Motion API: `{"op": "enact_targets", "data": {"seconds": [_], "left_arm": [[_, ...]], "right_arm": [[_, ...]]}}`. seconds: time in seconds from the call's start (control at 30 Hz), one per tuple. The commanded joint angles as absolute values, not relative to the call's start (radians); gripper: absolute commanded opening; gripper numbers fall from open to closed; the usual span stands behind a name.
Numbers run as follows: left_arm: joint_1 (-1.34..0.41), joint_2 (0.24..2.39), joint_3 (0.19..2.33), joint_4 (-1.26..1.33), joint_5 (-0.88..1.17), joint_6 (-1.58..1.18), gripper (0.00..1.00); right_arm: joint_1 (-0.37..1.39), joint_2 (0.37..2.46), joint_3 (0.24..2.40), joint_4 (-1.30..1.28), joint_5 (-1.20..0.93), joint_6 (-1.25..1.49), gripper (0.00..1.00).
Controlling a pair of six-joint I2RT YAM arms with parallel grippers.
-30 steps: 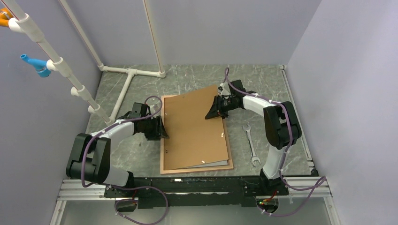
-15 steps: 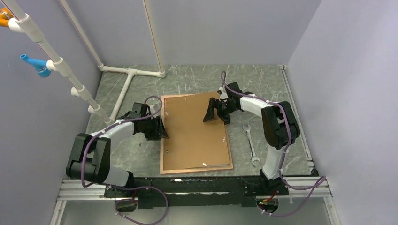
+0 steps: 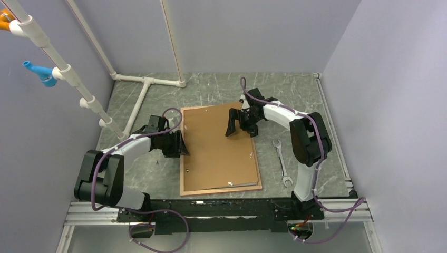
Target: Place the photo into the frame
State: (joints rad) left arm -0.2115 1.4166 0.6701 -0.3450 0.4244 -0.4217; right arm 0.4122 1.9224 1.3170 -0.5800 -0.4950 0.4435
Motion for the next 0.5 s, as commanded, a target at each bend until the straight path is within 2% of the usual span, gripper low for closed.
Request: {"op": "enact_targets", "data": {"seconds": [0.0,0.47], "left_arm": [[-0.219,1.407,0.707,-0.34,0.432,-0.408,0.54],[-0.22,1.409,0.707,-0.348,0.422,-0.403,0.54]], "right_arm": [[0.439,1.923,1.399,-0.676,-0.375,0.41,1.0],[0.468,1.94,1.446,-0.81,-0.17,0.414,1.0]]}}
